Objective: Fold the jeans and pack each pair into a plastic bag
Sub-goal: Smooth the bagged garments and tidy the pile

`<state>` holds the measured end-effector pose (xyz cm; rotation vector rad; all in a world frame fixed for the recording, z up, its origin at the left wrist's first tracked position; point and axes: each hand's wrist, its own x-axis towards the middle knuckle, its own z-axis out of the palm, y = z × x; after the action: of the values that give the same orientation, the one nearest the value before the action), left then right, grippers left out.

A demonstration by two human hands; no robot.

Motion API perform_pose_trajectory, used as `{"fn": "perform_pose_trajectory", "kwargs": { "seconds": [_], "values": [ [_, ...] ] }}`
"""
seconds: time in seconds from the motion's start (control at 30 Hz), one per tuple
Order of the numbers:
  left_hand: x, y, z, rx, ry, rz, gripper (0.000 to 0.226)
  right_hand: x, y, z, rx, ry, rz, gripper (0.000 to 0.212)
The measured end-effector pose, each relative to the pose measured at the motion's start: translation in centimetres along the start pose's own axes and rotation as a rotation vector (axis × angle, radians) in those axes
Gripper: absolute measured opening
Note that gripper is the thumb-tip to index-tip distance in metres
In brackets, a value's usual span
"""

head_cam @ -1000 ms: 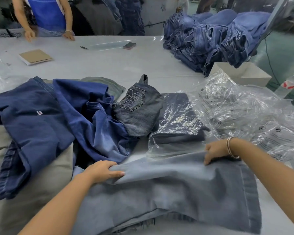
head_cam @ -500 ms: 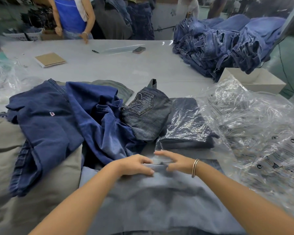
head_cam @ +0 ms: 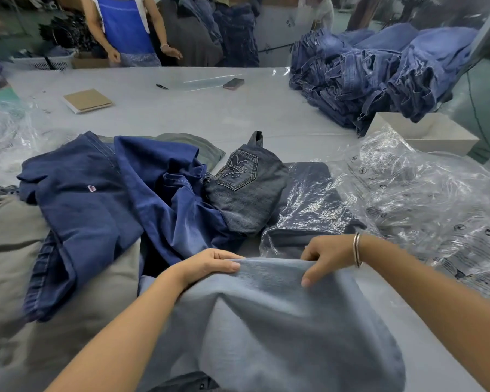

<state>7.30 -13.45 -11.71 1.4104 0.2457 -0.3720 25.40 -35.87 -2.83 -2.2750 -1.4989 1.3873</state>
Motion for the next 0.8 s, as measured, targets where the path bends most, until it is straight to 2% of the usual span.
{"fn": "perform_pose_trajectory", "kwargs": {
  "seconds": [0.03, 0.1, 0.13, 0.17, 0.23, 0.33, 0.37, 0.43, 0.47, 0.53, 0.6, 0.63, 0.73, 0.8],
  "values": [
    [0.1, -0.1, -0.2, 0.006, 0.023, 0.008, 0.047, -0.6, -0.5, -0.4, 0.128, -0.013, -0.041, 0.016],
    [0.4, 0.1, -0.2, 0.068, 0.069, 0.019, 0.041, -2.1, -0.6, -1.3, 0.319, -0.037, -0.053, 0.029],
    [0.5, 0.2, 0.0, 0.102, 0.088, 0.016, 0.042, -2.8, -0.3, -1.9, 0.328, -0.058, -0.012, 0.035],
    [0.8, 0.1, 0.1, 0.139, 0.109, 0.012, 0.045, -3.2, 0.1, -2.5, 0.279, -0.074, 0.057, 0.038],
    [1.3, -0.5, 0.4, 0.283, 0.167, 0.014, 0.045, -3.0, 1.3, -3.3, 0.017, -0.064, 0.296, 0.041],
    [1.8, -3.2, -0.2, 0.689, 0.362, -0.004, 0.030, -0.6, 3.7, -2.1, -0.362, 0.026, 0.576, 0.053],
    [1.5, -4.3, -0.5, 0.872, 0.423, -0.072, 0.040, 0.5, 4.6, -0.8, -0.429, 0.051, 0.633, 0.060],
    [0.4, -6.7, -1.1, 1.183, 0.514, -0.244, 0.062, 2.4, 5.4, 2.7, -0.555, 0.215, 0.695, 0.068],
    [-0.2, -7.8, -1.4, 1.280, 0.543, -0.290, 0.068, 3.3, 5.2, 4.3, -0.618, 0.314, 0.656, 0.069],
    [-1.6, -9.2, -1.6, 1.412, 0.605, -0.306, 0.071, 5.2, 3.9, 7.4, -0.662, 0.425, 0.416, 0.074],
    [-3.0, -9.8, -1.8, 1.485, 0.757, -0.233, 0.072, 7.0, 1.7, 11.0, -0.604, 0.428, 0.164, 0.079],
    [-3.6, -9.9, -2.0, 1.499, 0.853, -0.175, 0.070, 7.6, 0.7, 12.9, -0.578, 0.395, 0.102, 0.082],
    [-4.8, -9.6, -2.5, 1.483, 1.012, -0.163, 0.061, 8.4, -1.3, 17.4, -0.615, 0.279, 0.101, 0.096],
    [-5.0, -8.6, -2.7, 1.475, 1.026, -0.264, 0.058, 7.8, -2.1, 17.9, -0.705, 0.364, 0.095, 0.101]
  ]
}}
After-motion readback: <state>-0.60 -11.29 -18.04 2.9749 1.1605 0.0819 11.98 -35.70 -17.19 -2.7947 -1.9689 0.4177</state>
